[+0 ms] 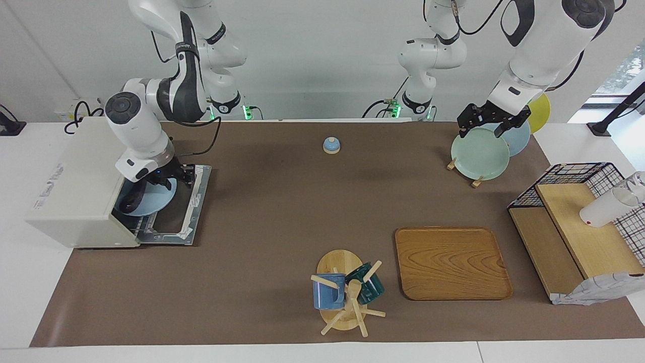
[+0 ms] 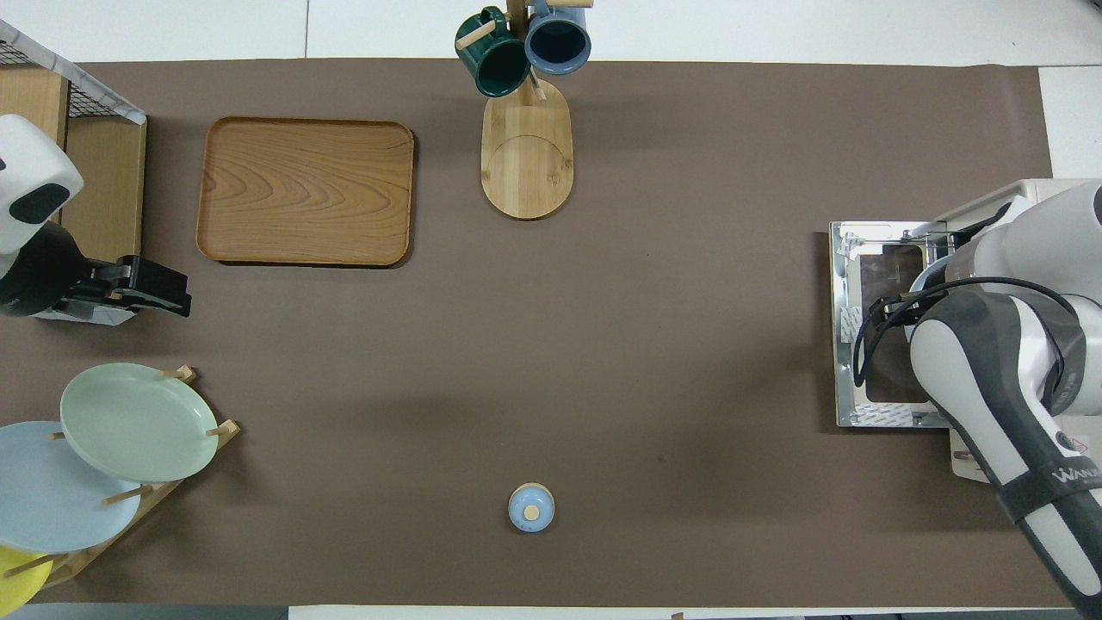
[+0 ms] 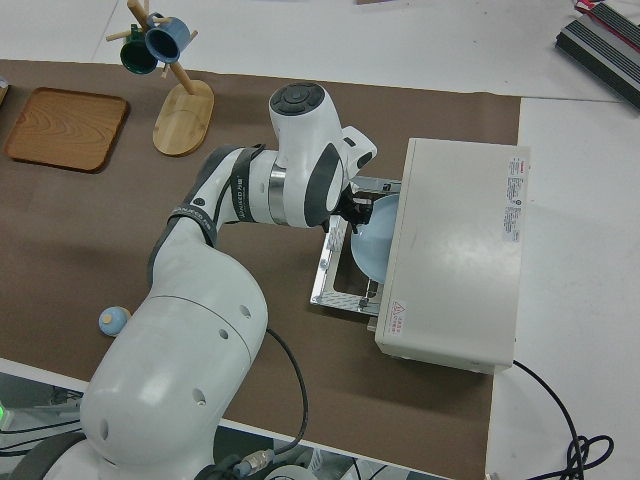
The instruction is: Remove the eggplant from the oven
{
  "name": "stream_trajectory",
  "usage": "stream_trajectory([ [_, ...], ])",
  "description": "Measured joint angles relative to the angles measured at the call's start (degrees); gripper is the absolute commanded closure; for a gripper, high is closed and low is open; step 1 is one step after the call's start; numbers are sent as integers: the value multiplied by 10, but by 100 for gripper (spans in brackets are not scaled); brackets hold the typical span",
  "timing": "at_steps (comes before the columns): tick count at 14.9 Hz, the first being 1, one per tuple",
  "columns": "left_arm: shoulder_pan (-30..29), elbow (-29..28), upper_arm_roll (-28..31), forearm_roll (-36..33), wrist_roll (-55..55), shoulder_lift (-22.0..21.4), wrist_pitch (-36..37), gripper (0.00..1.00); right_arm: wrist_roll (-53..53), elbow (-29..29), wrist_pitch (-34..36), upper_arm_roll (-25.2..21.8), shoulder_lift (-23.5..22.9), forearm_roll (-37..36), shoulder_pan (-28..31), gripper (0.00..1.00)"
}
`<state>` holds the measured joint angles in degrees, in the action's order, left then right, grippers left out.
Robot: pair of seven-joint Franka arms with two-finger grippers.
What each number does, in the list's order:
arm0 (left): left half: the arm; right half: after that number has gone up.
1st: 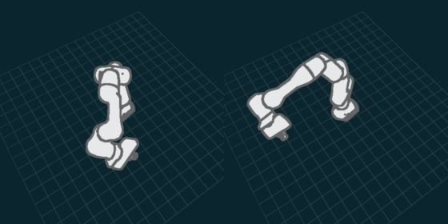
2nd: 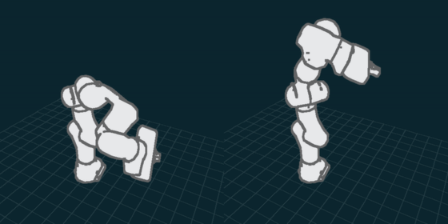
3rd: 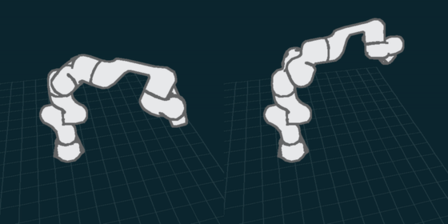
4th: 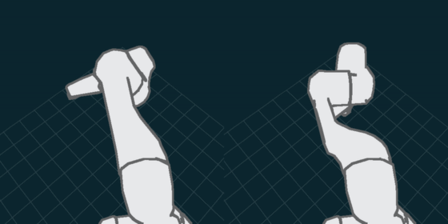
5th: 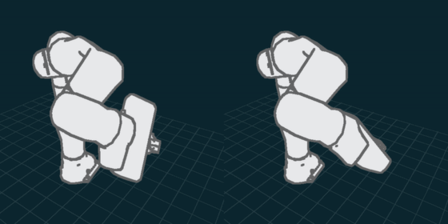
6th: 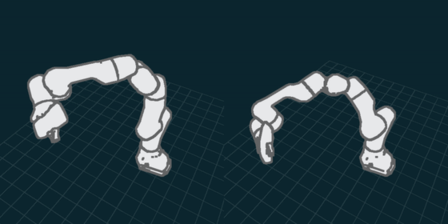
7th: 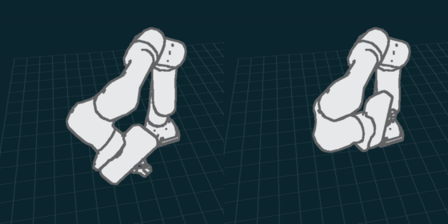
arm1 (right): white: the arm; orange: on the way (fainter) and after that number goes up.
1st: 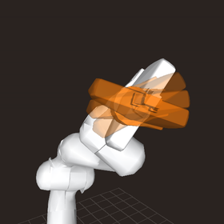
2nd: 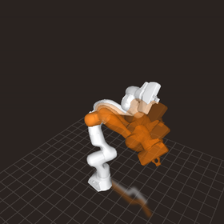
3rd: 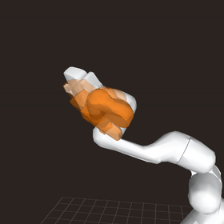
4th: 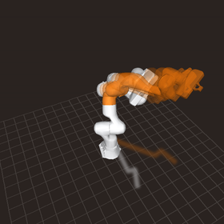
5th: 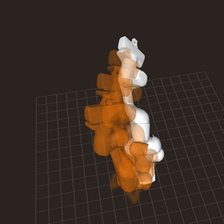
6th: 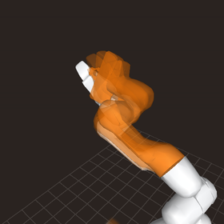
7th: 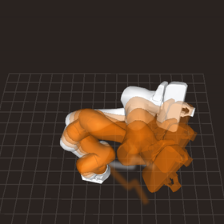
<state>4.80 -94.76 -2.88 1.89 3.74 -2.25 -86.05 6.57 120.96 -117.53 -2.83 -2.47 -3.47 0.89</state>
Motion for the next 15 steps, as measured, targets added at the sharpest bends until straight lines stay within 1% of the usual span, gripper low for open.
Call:
stream_trajectory([
  [1, 0, 0, 0, 0, 0, 0, 0, 0, 0, 13, -20, 0, 1, 0, 2, 59],
  [3, 0, 0, 0, 0, 0, 0, 0, 0, 14, 40, -55, 0, 4, 0, 2, 99],
  [6, 0, 0, 0, 0, 0, 0, -5, 0, 72, 54, -65, 0, 8, -6, 4, 100],
  [8, 0, 0, 0, 0, 0, 0, -11, 0, 83, 54, -61, 2, 17, -38, 0, 100],
  [10, 0, 0, 0, 0, 0, 0, -16, 0, 83, 49, -43, 5, 23, -64, -15, 100],
  [12, 0, 0, 0, 0, 0, 0, -19, 0, 68, 23, 4, 6, 23, -69, -59, 100],
  [15, -1, 0, 1, 0, 0, 0, -24, 0, -28, -30, 75, 10, 20, -77, -170, 100],
])
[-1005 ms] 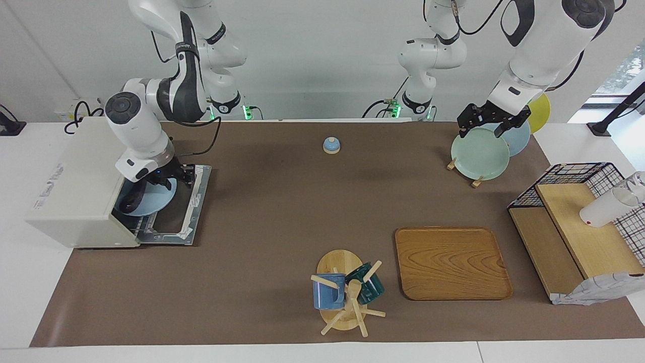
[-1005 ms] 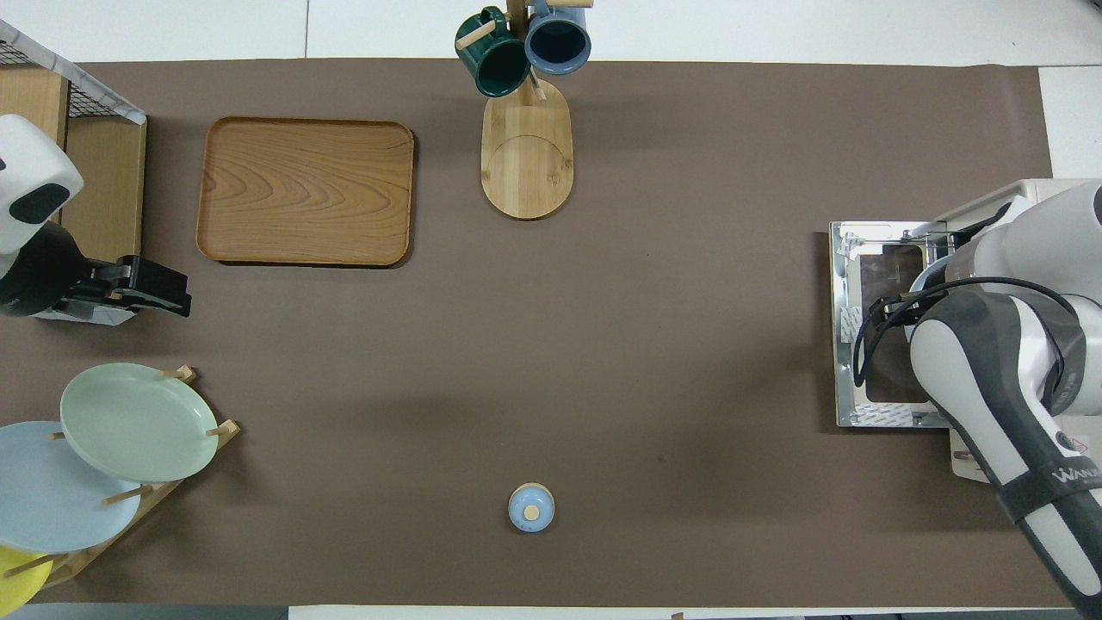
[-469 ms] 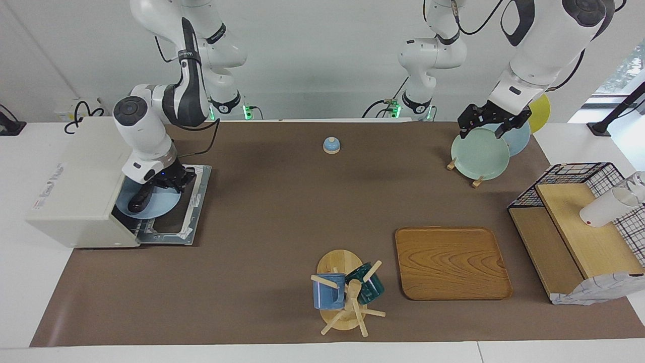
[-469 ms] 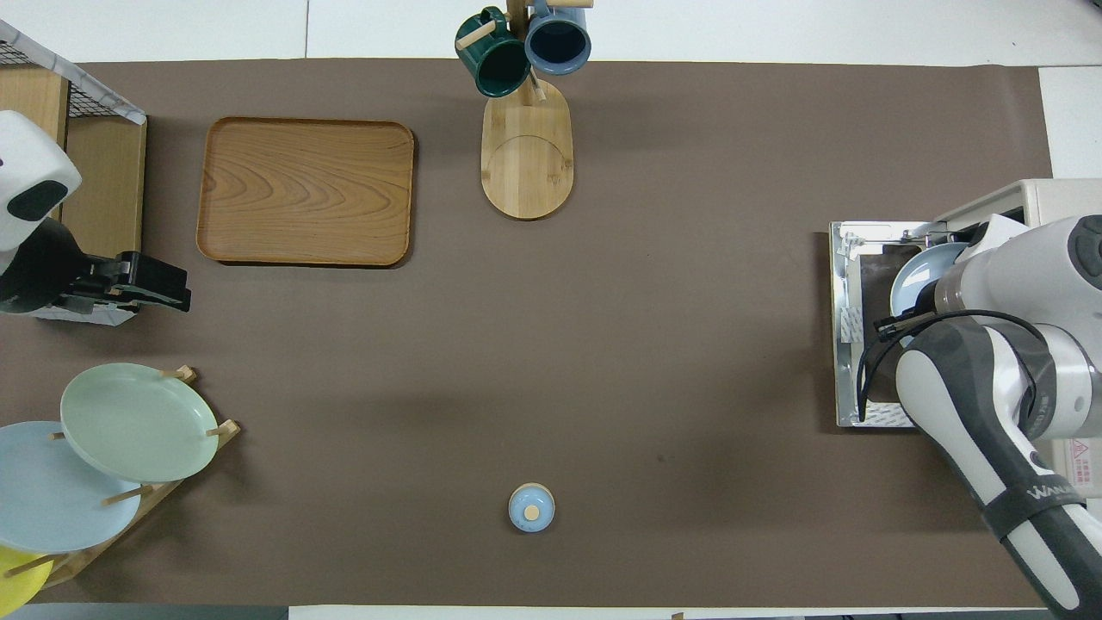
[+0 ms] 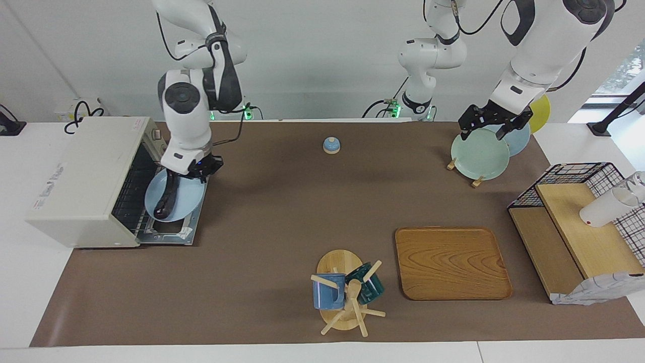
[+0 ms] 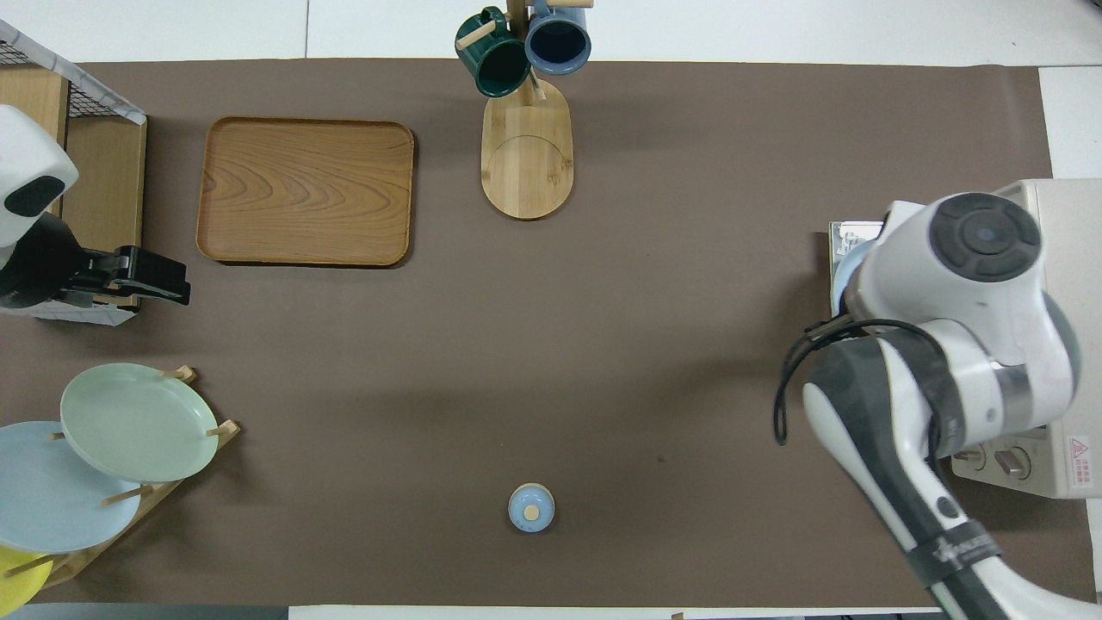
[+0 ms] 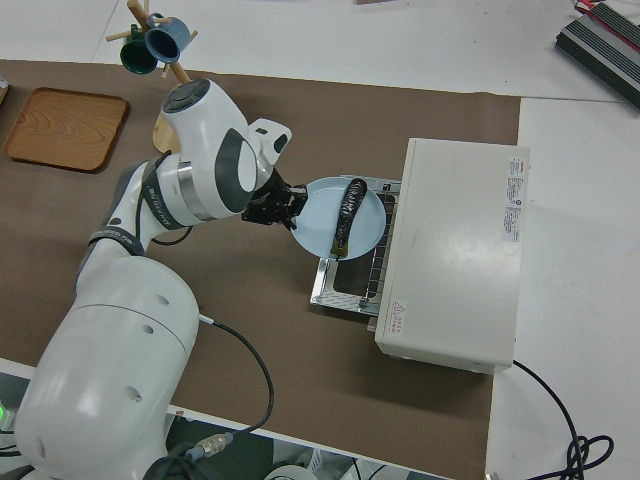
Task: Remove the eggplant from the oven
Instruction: 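Carry the eggplant with the right gripper onto the pale blue plate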
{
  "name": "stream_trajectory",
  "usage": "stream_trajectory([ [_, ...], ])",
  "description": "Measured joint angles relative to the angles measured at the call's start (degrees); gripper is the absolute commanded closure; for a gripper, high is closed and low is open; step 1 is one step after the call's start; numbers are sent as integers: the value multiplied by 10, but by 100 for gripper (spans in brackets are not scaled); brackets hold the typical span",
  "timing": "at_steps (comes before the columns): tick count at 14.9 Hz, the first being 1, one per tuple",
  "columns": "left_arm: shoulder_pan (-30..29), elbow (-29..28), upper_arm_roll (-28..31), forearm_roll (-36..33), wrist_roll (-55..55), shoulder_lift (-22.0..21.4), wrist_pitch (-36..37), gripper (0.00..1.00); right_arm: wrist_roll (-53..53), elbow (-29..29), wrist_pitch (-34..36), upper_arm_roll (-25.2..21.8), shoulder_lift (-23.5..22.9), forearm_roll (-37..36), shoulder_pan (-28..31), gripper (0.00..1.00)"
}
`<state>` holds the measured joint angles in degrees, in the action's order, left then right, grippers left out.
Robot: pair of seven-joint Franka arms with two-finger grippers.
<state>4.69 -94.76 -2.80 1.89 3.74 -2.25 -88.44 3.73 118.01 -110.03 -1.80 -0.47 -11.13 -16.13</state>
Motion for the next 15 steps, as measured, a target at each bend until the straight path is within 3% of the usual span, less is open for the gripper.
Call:
stream_trajectory([
  [3, -7, 0, 0, 0, 0, 0, -2, 0, -114, -38, 28, 4, -12, -2, -121, 100],
  [7, -9, 0, 1, 0, 0, 0, -7, 0, -221, -103, 35, 6, -55, -1, -220, 100],
  [12, -12, 0, 1, 0, 0, 0, -12, 0, -372, -298, 22, 13, -249, 11, -315, 100],
  [15, -12, 0, 1, 0, 0, 0, -14, 0, -385, -346, -33, 24, -318, 24, -318, 100],
])
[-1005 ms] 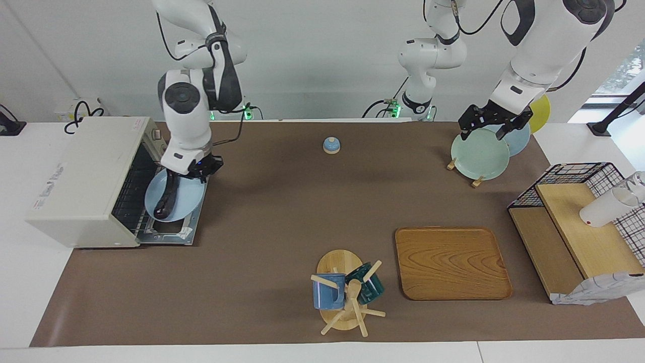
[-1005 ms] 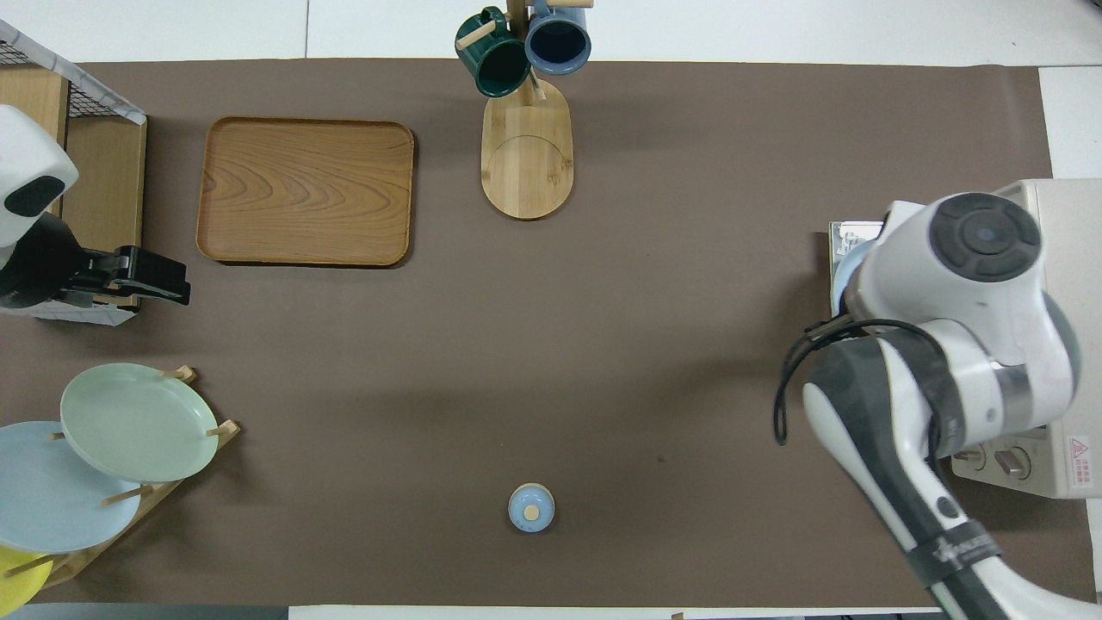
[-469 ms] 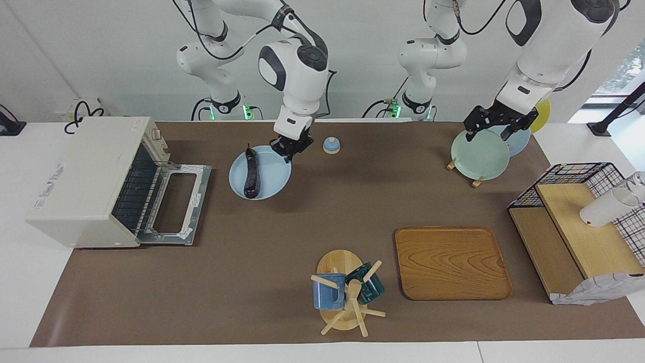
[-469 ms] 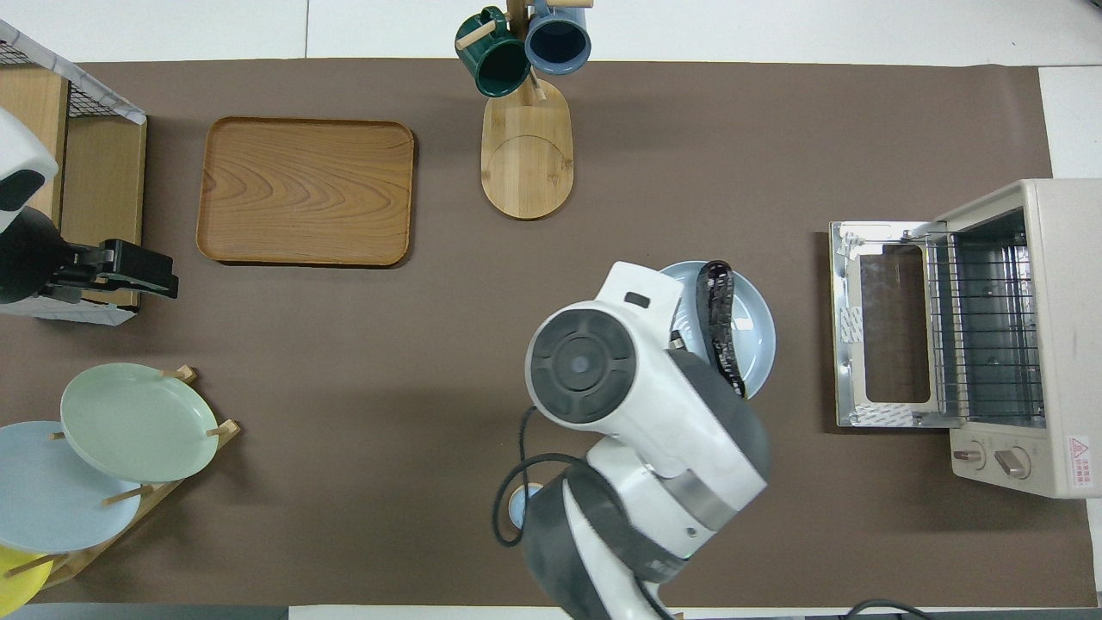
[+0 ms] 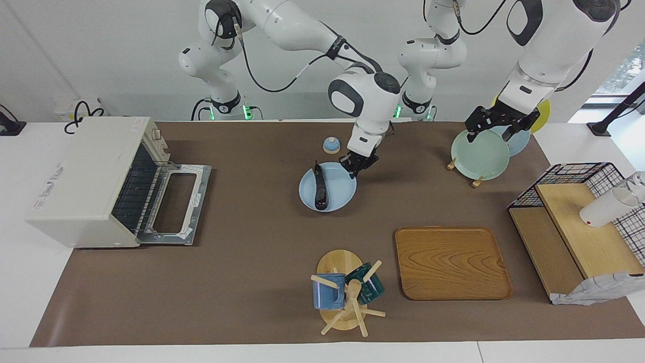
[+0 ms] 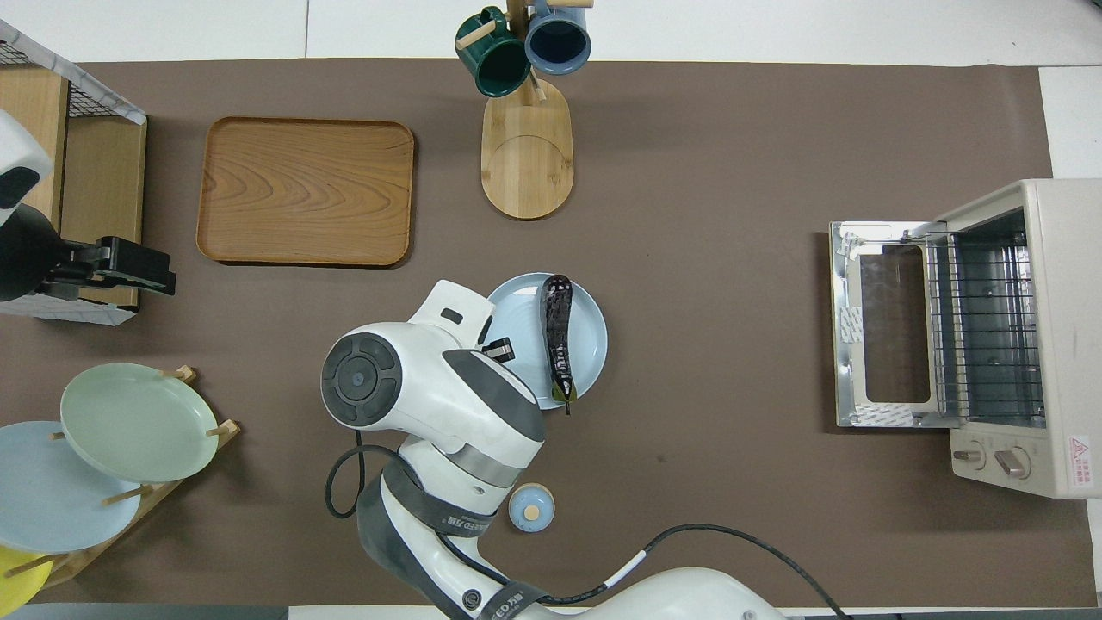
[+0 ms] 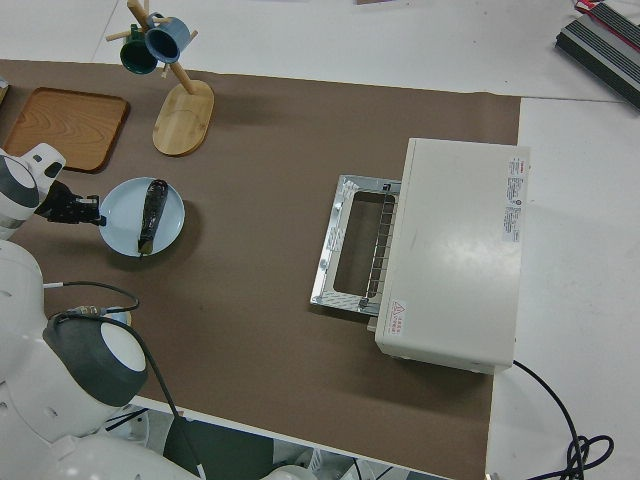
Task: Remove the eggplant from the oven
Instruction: 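Carry the eggplant with the right gripper onto the pale blue plate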
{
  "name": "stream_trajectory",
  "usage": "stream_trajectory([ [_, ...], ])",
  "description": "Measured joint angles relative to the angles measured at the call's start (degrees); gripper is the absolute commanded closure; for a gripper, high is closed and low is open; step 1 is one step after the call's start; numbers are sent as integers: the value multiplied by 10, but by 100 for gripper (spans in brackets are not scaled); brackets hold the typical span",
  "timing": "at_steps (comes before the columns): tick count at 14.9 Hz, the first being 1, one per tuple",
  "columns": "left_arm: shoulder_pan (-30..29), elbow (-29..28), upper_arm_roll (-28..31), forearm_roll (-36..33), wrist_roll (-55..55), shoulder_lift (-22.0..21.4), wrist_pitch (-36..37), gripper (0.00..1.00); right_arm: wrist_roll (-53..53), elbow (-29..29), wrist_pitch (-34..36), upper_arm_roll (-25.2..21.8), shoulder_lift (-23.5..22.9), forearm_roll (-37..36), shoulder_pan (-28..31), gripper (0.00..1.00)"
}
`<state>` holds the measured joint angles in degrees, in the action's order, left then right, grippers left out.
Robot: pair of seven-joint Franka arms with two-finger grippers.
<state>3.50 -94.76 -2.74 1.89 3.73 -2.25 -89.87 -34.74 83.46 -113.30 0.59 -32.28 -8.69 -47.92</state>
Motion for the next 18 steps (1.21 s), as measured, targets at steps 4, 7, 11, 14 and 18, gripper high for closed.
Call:
stream_trajectory([
  [4, 0, 0, 0, 0, 0, 0, -3, 0, -5, 7, -51, 2, -9, 43, -3, 100],
  [7, 0, 0, 0, 0, 0, 0, -4, 0, -9, 21, -90, 2, -9, 62, -2, 72],
  [11, 0, 0, 0, 0, 0, 0, -9, 0, -10, 12, -93, -1, -3, 62, 9, 59],
  [14, 0, -2, -2, 0, 0, 0, -16, 0, -3, 7, -51, -5, 26, 61, 49, 87],
  [18, 25, -23, -10, 7, 29, 4, -39, 0, 110, 29, 70, -7, 100, 61, 149, 100],
])
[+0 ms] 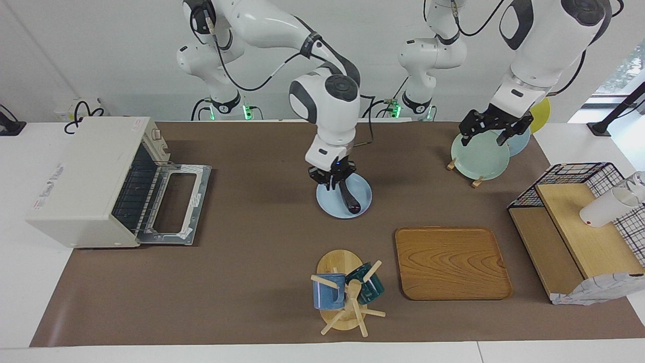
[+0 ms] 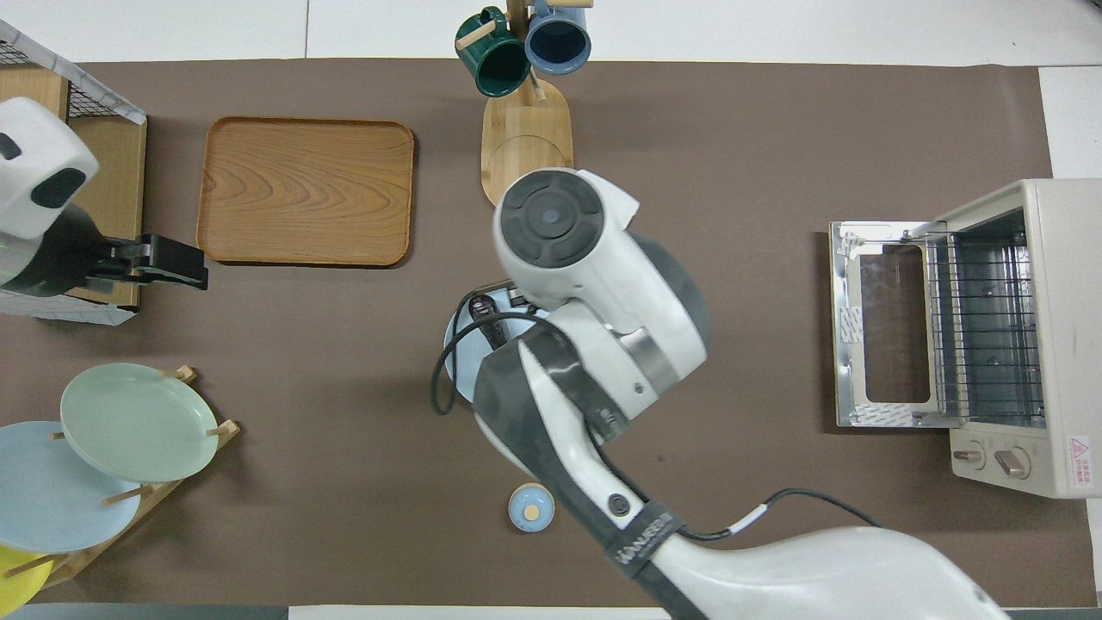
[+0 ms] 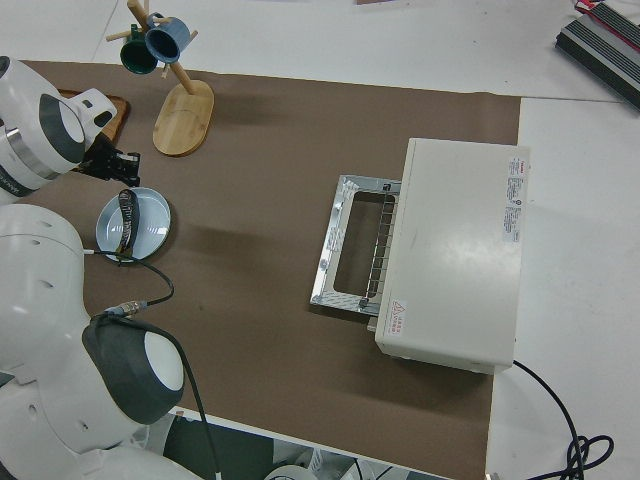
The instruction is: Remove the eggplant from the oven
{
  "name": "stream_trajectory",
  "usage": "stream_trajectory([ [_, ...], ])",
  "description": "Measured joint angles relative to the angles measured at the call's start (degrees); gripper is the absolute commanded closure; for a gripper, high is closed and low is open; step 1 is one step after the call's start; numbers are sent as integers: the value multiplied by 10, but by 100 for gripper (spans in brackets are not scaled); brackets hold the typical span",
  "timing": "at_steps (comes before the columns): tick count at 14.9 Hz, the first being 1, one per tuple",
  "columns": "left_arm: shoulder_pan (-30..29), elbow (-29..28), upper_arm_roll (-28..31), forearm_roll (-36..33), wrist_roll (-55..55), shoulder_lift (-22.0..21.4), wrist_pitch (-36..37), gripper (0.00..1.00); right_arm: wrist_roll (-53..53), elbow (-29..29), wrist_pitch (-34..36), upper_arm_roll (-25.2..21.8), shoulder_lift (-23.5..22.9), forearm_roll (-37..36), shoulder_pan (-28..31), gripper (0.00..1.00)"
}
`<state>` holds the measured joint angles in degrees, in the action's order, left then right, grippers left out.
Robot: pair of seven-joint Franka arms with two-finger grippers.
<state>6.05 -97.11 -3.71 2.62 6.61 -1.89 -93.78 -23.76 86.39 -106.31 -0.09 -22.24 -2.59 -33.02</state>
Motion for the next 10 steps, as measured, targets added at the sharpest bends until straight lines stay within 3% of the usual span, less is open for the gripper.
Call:
stream_trajectory([
  [3, 66, -45, -5, 13, 77, 7, -65, 0, 64, 104, 10, -1, 62, -18, 73, 100],
  [7, 161, -71, -8, 23, 203, 65, -168, 0, 151, 271, -112, -2, 103, -79, 166, 100],
  [10, 211, -86, -8, 23, 250, 126, -254, 0, 191, 344, -187, -2, 111, -107, 217, 100],
])
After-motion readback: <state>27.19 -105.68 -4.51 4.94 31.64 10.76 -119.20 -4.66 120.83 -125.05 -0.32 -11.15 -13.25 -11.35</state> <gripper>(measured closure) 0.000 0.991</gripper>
